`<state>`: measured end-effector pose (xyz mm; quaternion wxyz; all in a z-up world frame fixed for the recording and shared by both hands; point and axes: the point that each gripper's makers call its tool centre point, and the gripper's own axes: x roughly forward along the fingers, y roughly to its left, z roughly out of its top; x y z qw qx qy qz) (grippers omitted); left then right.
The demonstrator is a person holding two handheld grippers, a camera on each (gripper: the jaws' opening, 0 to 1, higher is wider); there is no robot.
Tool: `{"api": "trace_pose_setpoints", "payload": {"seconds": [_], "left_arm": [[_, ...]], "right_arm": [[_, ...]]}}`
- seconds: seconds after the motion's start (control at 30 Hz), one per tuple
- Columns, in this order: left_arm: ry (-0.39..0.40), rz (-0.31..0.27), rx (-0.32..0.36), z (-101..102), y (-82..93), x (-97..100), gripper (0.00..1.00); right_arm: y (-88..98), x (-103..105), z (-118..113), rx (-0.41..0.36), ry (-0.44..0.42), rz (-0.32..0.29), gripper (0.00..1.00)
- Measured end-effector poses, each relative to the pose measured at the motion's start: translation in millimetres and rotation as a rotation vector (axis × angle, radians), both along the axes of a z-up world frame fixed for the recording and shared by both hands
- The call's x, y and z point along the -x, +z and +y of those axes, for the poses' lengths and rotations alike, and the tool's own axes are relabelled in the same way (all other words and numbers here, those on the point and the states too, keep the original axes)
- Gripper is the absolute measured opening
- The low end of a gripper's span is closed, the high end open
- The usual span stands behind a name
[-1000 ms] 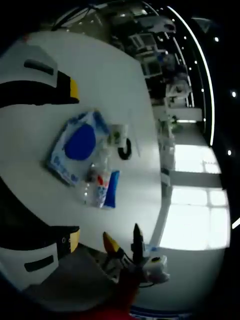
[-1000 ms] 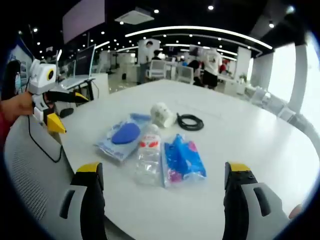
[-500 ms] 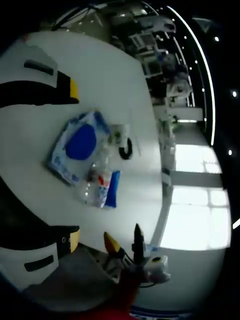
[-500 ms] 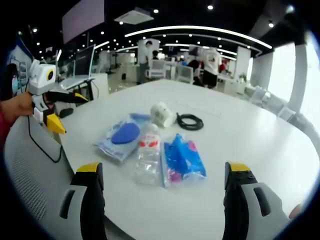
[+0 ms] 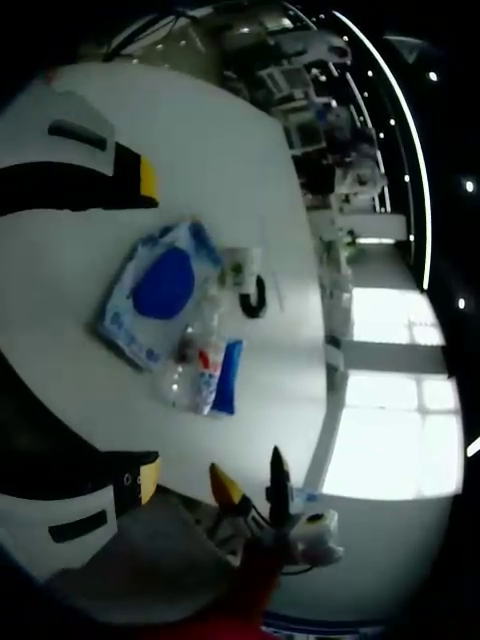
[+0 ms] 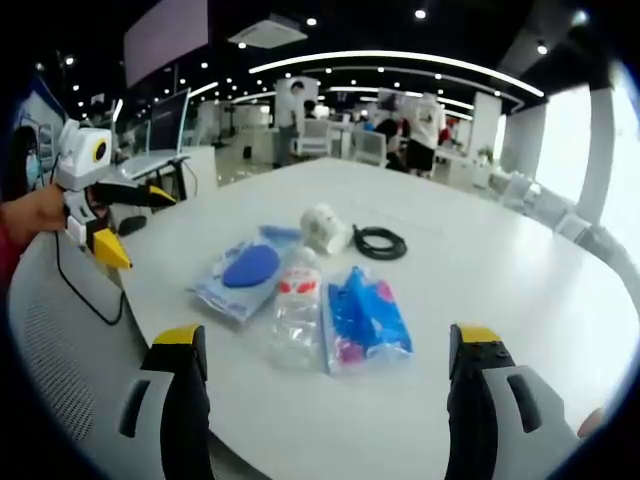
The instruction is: Arrange the tabletop items into an orderly group along one side of the table until the central work area is clear of visible clutter.
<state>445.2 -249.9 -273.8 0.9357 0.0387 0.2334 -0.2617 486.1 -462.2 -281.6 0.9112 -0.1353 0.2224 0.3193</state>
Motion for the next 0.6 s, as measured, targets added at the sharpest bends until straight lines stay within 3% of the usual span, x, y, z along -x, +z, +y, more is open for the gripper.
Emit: {"api": "trace_pose_setpoints", "payload": {"seconds": [0.6], "left_arm": [[-0.003, 0.004, -0.003, -0.9, -1.3, 0.8, 0.97]], "right_arm": [[-1.1, 0.7, -0.4, 0.007, 0.001, 0.002, 1.0]]}}
